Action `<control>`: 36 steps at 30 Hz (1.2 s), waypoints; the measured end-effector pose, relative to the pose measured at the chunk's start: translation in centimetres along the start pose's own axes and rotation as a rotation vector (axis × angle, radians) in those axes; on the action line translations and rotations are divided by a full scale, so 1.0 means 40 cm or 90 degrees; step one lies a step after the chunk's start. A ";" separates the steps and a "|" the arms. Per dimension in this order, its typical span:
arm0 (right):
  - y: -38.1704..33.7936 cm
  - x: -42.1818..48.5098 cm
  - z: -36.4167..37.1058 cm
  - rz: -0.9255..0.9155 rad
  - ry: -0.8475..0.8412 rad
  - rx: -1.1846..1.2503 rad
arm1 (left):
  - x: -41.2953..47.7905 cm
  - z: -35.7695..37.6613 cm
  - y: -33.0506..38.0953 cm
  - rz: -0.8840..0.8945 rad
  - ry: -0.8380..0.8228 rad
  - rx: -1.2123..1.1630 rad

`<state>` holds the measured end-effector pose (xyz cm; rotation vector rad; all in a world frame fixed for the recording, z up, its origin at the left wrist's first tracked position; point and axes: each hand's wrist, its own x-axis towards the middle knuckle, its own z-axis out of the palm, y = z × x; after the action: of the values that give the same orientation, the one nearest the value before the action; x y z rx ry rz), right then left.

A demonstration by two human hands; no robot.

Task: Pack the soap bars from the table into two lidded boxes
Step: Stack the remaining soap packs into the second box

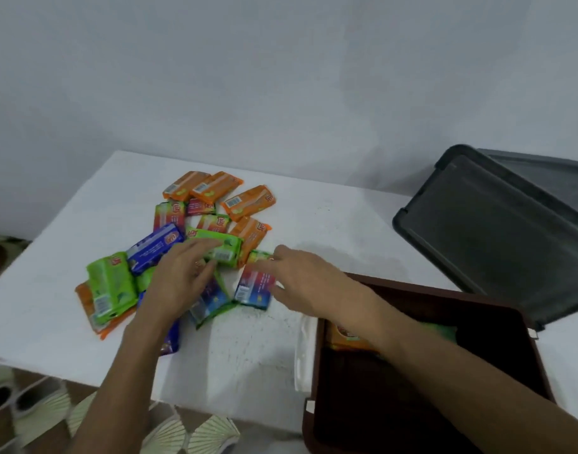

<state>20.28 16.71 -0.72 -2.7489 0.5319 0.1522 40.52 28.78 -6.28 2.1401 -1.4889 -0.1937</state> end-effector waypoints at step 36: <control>0.081 -0.196 -0.138 0.136 0.216 0.441 | 0.020 -0.100 0.164 -0.054 0.082 -0.488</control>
<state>12.01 14.66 4.78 -2.0391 0.7902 -0.3859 36.97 27.68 0.48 1.5523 -1.0169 -0.5472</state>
